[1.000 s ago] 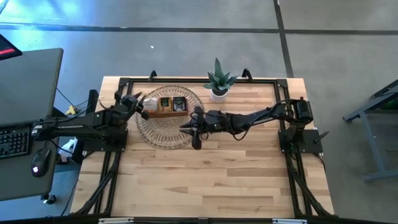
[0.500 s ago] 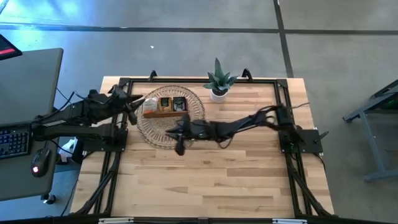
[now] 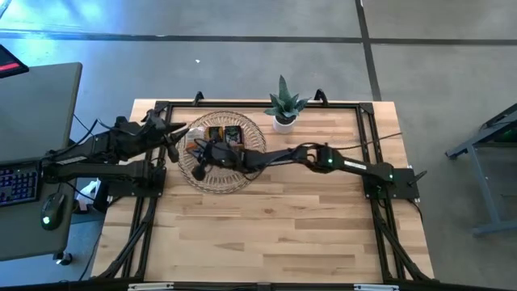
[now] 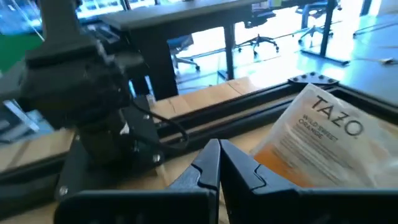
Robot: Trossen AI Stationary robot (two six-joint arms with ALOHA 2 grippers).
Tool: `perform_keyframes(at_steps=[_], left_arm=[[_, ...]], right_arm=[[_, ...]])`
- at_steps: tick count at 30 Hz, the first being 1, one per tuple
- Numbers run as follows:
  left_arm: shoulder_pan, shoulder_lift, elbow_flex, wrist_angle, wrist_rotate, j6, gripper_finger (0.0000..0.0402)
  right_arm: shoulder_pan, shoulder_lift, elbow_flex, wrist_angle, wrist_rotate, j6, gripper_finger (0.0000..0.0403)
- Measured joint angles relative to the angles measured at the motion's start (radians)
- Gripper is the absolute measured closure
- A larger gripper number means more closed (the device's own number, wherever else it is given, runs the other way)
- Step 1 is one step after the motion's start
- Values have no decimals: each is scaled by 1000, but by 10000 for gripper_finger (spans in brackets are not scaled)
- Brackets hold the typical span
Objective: Pick & Place Tea
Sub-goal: Put the white tea bag into the left section of the wooden organizer, then return to Home Position
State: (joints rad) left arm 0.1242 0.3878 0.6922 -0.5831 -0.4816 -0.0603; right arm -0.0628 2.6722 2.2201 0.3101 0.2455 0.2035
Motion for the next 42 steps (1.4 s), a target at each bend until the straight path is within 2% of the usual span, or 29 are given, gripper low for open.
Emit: perform_keyframes(at_steps=[5, 12, 18, 23, 29, 33, 37, 39, 42], left_arm=[[0, 0, 0, 25, 0, 36, 307], [0, 0, 0, 27, 0, 38, 307], [0, 0, 0, 27, 0, 37, 307], [0, 0, 0, 26, 0, 37, 307], [0, 0, 0, 11, -1, 37, 307], [0, 0, 0, 3, -1, 37, 307], [0, -3, 0, -9, 15, 30, 307], [0, -19, -1, -12, 63, 24, 307], [0, -63, -1, -3, 182, 7, 307]], right_arm=[[-39, 106, 137, 2, -54, 86, 401], [-73, 114, 91, 6, -4, 163, 402], [-75, 114, 101, 18, 63, 159, 402], [-59, 114, 104, 70, -10, 112, 402], [-23, 97, 103, 109, -11, 16, 402], [-3, 27, 103, -8, 26, -104, 402], [24, -129, 103, -270, 55, -193, 402], [41, -208, 106, -384, 69, -243, 403], [75, -298, 105, -556, 196, -296, 403]])
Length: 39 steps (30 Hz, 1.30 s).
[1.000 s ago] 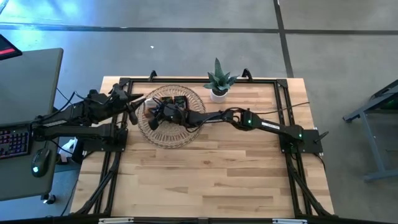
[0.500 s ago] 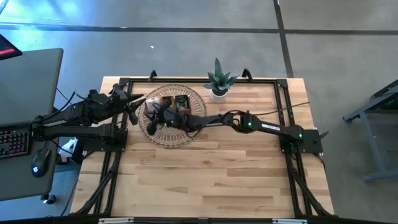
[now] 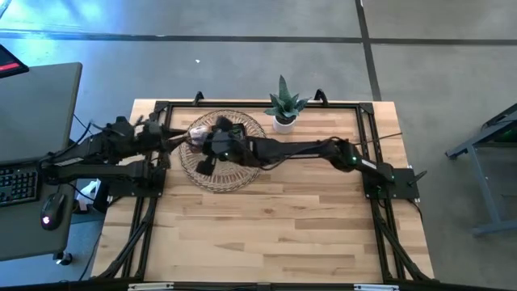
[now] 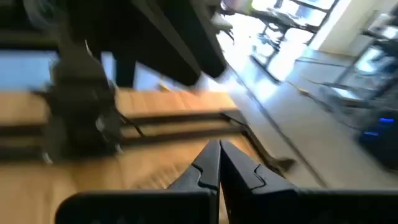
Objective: Pick & Place Tea
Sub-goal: Return to Home Position
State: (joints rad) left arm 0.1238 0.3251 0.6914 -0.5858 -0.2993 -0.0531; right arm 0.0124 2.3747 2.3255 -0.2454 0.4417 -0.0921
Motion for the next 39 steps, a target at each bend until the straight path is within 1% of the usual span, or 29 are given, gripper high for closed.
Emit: perform_keyframes(at_steps=[1, 3, 6, 9, 11, 14, 16, 18, 20, 21, 23, 28, 30, 32, 33, 36, 39], left_arm=[[0, -20, 0, 1, 34, -3, 307], [0, -65, 0, -11, 75, -4, 307], [0, -153, 0, -52, 104, -11, 307], [0, -254, -25, -50, 109, -30, 307], [0, -324, -66, -35, 108, -30, 307], [0, -315, -88, -19, 103, -34, 307], [0, -295, -108, 3, 105, -33, 307], [0, -278, -141, 67, 140, -31, 307], [0, -278, -186, 96, 154, -14, 307], [0, -280, -202, 141, 155, 2, 307], [0, -291, -243, 194, 161, 20, 307], [0, -289, -352, 329, 167, 23, 307], [0, -289, -387, 377, 162, 24, 307], [0, -288, -408, 374, 149, 24, 307], [0, -288, -411, 374, 139, 25, 307], [0, -289, -412, 362, 127, 26, 307], [0, -289, -413, 339, 128, 23, 307]], right_arm=[[12, -23, -1, -47, 54, -13, 403], [38, -66, -3, -139, 116, -43, 402], [72, -134, -10, -273, 143, -37, 402], [96, -198, -62, -374, 136, 10, 403], [106, -248, -138, -387, 112, 39, 402], [117, -362, -299, -351, 59, 58, 402], [127, -460, -432, -290, 39, 76, 402], [143, -562, -591, -210, 50, 103, 400], [161, -672, -770, -112, 86, 115, 398], [171, -733, -861, -65, 95, 117, 397], [184, -859, -1046, 66, 85, 118, 396], [190, -1136, -1494, 466, -145, 119, 401], [190, -1229, -1645, 602, -184, 117, 401], [190, -1329, -1760, 705, -206, 114, 399], [190, -1379, -1810, 722, -215, 115, 398], [190, -1519, -1932, 729, -221, 136, 398], [190, -1646, -2010, 745, -213, 136, 401]])
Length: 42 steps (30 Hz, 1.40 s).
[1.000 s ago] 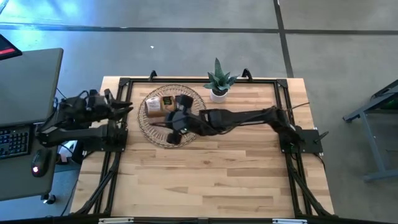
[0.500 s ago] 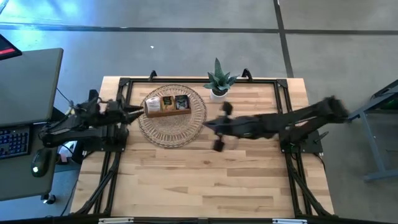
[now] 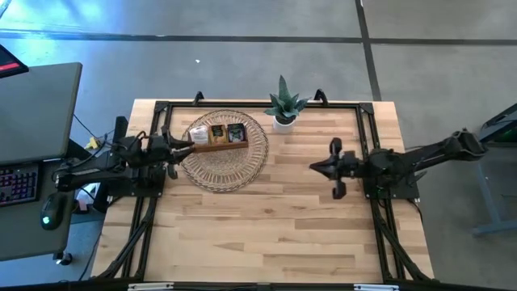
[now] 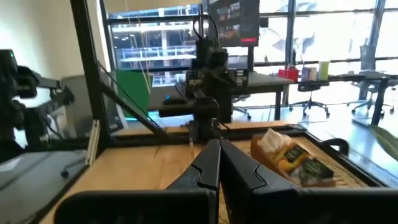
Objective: Pick & Place Tea
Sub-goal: Return to Home Position
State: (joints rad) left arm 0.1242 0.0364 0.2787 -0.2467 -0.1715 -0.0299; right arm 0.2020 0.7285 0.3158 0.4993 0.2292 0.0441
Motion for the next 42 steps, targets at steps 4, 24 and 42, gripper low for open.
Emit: perform_keyframes(at_steps=[4, 24, 42], left_arm=[[0, 0, 0, -12, 0, 0, 307], [0, 0, 0, -57, 4, -53, 307], [0, 0, 0, -63, 3, -53, 307]], right_arm=[[0, -109, -86, -10, -2, -23, 397], [0, -210, -305, 192, -166, -68, 397], [-1, -390, -306, -184, 48, 16, 399]])
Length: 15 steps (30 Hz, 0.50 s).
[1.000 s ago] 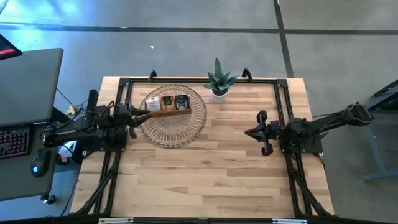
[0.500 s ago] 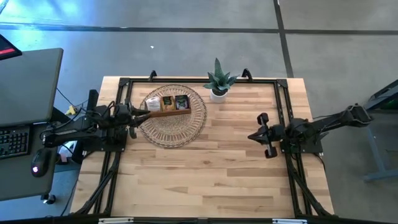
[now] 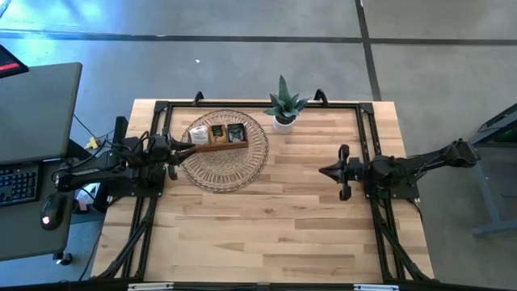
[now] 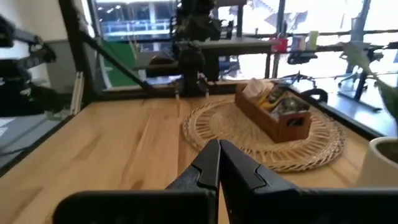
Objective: Pick & Place Tea
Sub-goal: Return to Home Position
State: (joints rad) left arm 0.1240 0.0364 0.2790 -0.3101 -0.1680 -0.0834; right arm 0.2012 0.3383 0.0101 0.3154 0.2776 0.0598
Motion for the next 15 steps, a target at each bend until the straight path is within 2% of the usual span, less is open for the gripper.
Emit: perform_keyframes(at_steps=[4, 10, 15], left_arm=[[0, 0, 0, 0, 0, 0, 307], [0, 0, 0, 0, 0, 0, 307], [0, 0, 0, 0, 0, 0, 307]], right_arm=[[0, 0, 0, -36, -18, -25, 401], [0, 0, 0, -49, 64, -31, 393], [0, 1, 0, -48, 55, -38, 392]])
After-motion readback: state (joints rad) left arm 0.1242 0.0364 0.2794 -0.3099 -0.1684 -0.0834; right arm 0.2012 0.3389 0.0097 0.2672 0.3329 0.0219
